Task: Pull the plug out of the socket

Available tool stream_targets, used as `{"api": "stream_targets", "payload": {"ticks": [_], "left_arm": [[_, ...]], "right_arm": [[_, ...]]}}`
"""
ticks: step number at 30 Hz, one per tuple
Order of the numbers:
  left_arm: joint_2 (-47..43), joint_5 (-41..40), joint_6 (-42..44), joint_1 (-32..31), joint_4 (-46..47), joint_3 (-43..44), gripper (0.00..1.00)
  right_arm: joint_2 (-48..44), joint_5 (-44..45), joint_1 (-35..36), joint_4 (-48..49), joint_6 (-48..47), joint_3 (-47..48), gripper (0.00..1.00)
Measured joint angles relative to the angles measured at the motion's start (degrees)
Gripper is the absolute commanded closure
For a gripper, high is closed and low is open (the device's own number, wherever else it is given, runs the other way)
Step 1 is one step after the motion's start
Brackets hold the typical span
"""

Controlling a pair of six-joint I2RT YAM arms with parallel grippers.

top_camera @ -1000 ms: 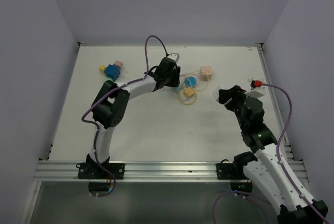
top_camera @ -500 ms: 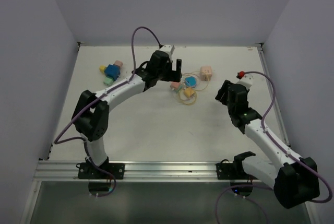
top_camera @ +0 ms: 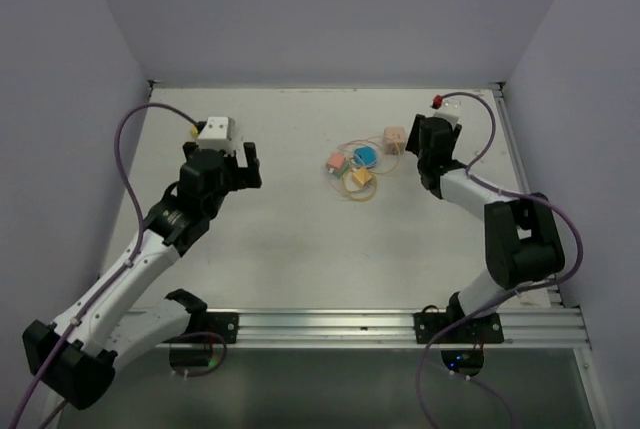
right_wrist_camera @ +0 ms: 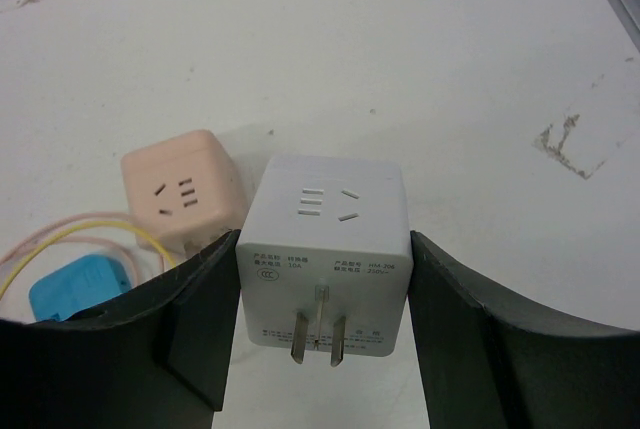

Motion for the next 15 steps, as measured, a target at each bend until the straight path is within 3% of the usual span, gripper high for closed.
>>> {"api": "stream_targets", "payload": {"ticks": [3,6,15], "left_arm": [[-12.81,-3.87,1.38,0.0,0.42,-11.45,0.0],[-22.32,-8.15,2.25,0.0,-0.55,-17.42,0.0],[-24.94,-14.05,3.3,0.02,3.06,-17.86,0.0]], "right_arm": [[6.6,-0.37,-1.18,2.12,-3.15,5.49,1.0],[11.54,-0.81,-2.05,4.57,-6.05,9.44,1.0],[20.68,-5.64,-4.13,4.66,-9.53,15.74,1.0]]}}
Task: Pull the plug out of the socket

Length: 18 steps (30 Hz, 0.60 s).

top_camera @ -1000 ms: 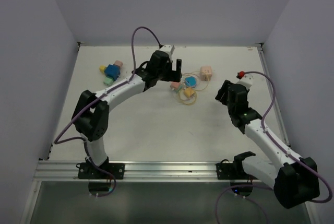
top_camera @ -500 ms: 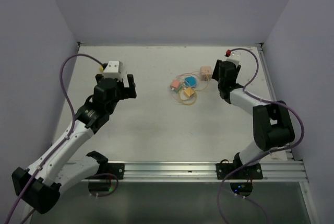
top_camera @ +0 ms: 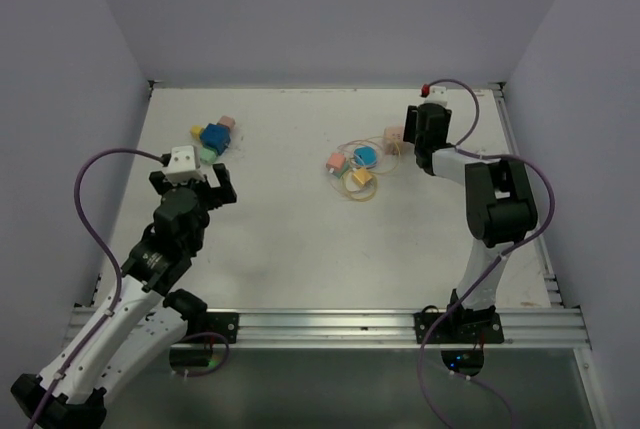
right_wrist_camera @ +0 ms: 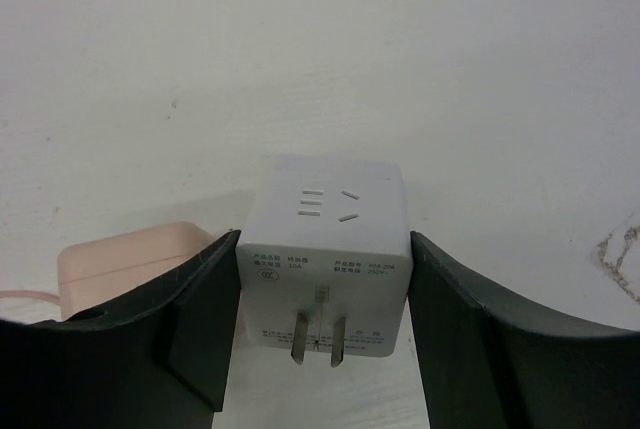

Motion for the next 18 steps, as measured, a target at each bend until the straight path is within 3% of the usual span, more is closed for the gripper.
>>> {"api": "stream_targets", "payload": {"ticks": [3,6,18], "left_arm": [[0.66,-0.15,0.02,0.0,0.0,0.0,0.0],[0.46,-0.22,0.07,0.02,0.04,0.0,0.0],[-1.22,-0.37,0.46,0.02,0.09,0.0,0.0]], "right_arm": [[0.52,-1.97,-0.2,-1.01,-0.42,0.0,0.99],[0.52,-3.17,-0.26,-1.46,-0.9,-0.13,0.91],[-4.11,-4.33,-0.74,0.59,0.57,-7.3,0.42]]}}
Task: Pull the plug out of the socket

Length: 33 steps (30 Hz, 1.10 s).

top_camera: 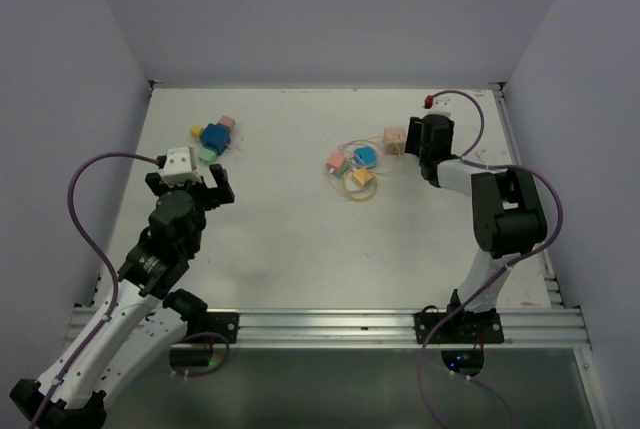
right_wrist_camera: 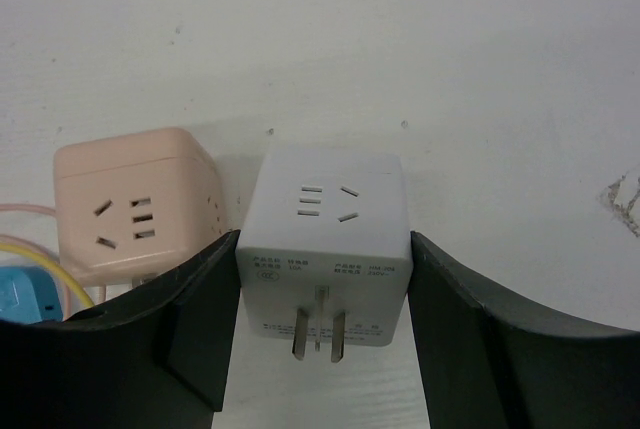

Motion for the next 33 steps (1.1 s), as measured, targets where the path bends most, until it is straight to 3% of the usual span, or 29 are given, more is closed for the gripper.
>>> {"api": "stream_targets", "payload": {"ticks": [7,17,24,33], "left_arm": [[-0.28,0.02,0.0,0.0,0.0,0.0,0.0],[-0.24,0.09,0.0,-0.02,0.0,0.0,0.0],[2.64,1.01,0.0,0.0,-0.02,0.0,0.0],[10.88,4.07,-0.04,0.04,-0.07,0.07,0.0]], "right_arm": [[-3.45,-0.79,-0.04,-4.48,1.6,-2.01,0.19],[-10.58,-1.84,-0.04,-11.39,3.98,-2.89,0.14],[-24.11,-6.82,-0.04,-19.82,9.75,-2.86,0.01],[-42.77,-18.1,-0.04,-31.21,12.52,-2.86,0.01]]}}
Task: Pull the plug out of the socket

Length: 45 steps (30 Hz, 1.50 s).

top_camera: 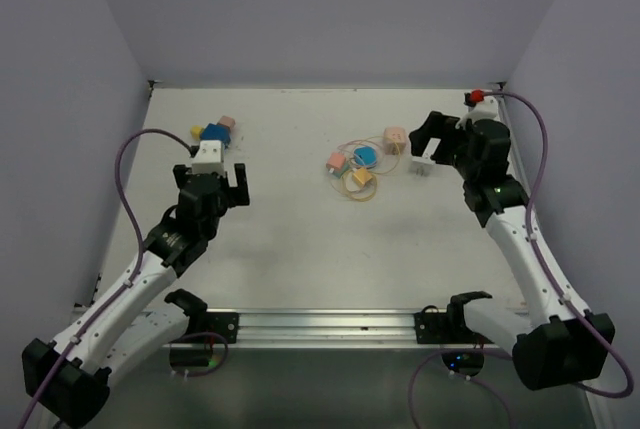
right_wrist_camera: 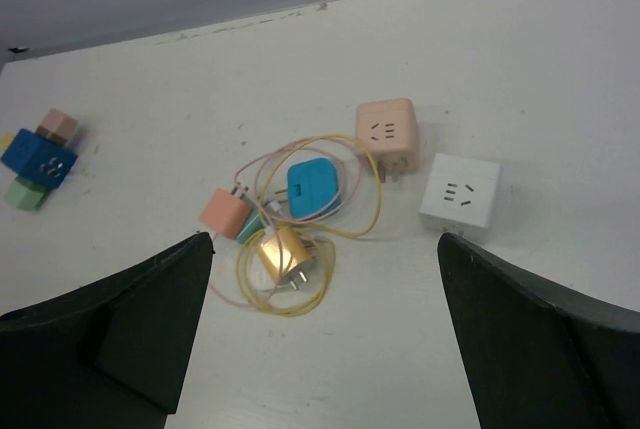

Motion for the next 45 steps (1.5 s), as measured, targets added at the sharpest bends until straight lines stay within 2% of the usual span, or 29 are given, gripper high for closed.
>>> {"api": "stream_targets", "payload": {"ticks": [5,9,16,25,35,45], "left_arm": [[10.01,1.7,-0.2,0.04,-0.98,4.63,0.0],[20.2,0.81,-1.07,1.03,-3.06,13.53,0.01],[38.95,-2.36,-8.28,6.84,-8.31,31.34,0.0],[57.16,-0.37,-19.54,17.42,-13.49,44.39,0.0],[69.22,0.68,-23.71,23.23,-14.43,54.21,0.02],[74.12,2.19,-31.19,25.35,-13.53,55.23,0.07]], "right_arm": [[-12.09,-5.38,0.0,-2.58,0.76,-4.07,0.01],[-18.73,-7.34,0.07,-2.49,2.49,-9.53,0.01],[-20.28,-7.32,4.37,-2.91,3.5,-15.5,0.01],[-24.55,-4.72,10.1,-2.97,2.82,-18.12,0.01],[-25.53,-1.84,11.8,-3.04,1.81,-19.23,0.01],[-24.79,-0.85,11.87,-2.99,1.33,-19.43,0.01]]}}
